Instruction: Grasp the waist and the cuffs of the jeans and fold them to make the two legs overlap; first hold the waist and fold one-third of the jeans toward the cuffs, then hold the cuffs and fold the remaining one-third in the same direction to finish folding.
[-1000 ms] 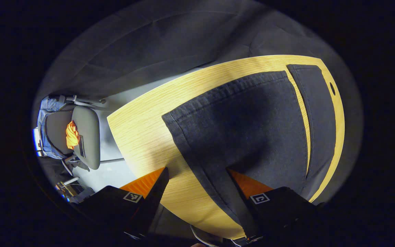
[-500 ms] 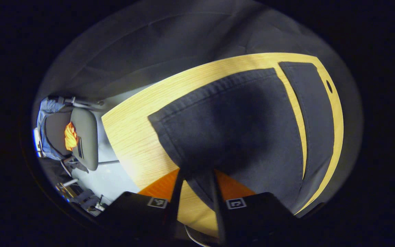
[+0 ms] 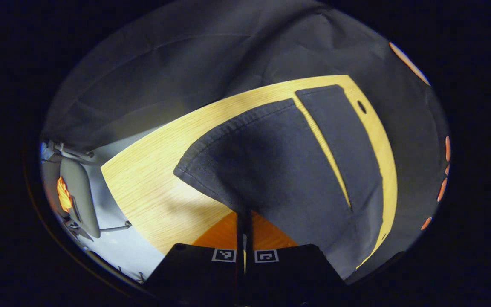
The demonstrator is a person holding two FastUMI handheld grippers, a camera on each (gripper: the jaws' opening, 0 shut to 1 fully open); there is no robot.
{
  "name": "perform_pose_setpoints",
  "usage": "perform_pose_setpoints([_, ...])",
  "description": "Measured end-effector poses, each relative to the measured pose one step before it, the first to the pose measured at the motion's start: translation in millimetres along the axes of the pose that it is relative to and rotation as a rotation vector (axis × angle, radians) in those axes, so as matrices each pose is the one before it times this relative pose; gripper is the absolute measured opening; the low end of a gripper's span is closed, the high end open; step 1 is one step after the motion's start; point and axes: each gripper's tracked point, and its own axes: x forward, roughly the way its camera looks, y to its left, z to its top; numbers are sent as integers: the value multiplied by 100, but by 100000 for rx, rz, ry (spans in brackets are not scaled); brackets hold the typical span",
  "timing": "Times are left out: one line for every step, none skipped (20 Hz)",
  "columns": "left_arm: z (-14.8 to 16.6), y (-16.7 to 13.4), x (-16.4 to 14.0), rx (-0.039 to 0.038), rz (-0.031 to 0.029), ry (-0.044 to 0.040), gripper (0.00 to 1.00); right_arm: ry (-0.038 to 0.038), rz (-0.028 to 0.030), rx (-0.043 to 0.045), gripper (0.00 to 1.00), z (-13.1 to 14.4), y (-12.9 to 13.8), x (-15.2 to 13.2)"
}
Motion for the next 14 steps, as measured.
perform_pose_setpoints([430,-729,-402,-12,-3332,-1585,1,-876,1422,-749,6,-57,535,-371])
perform_pose_setpoints([306,-814,-828,598,-3080,-2171,1,-761,1632,-851,6,114,689,-385])
perform_pose_setpoints([705,-924,-409,410,-2732,-1629,1,-977,1202,-1132,6,92,450,-630])
perform_pose_setpoints([281,-514,-627,865,-2250,-1029,1,-229,1023,-1790,6,129,375,-569])
perform_pose_setpoints([665,-837,-593,460,-2479,-1842,1,-674,1549,-637,6,152,758,-627])
perform_pose_setpoints([641,-1009,-47,1633,-2033,-1289,1,-284,2130,-156,6,328,891,-639])
perform_pose_setpoints([744,-798,-179,1837,-1706,-1691,1,-203,2016,-645,6,250,1197,-203])
perform_pose_setpoints([651,-806,-327,1979,-1864,-1263,1,-524,996,-660,6,302,714,-99])
perform_pose_setpoints([892,-787,-14,2189,-1703,-1738,1,4,1225,-517,6,115,767,-144])
perform_pose_setpoints([630,-709,323,1298,-1041,-976,1,-410,1112,461,6,213,630,-145])
perform_pose_setpoints([719,-875,147,1440,-979,-968,1,112,1871,246,6,89,1000,-30])
perform_pose_setpoints([645,-924,154,1421,-998,-872,1,217,725,-480,6,208,539,1])
perform_pose_setpoints([683,-914,127,1712,-1055,-1070,1,-349,340,-632,6,185,588,63])
perform_pose_setpoints([655,-782,107,1873,-676,-1082,1,363,561,-682,6,156,542,27])
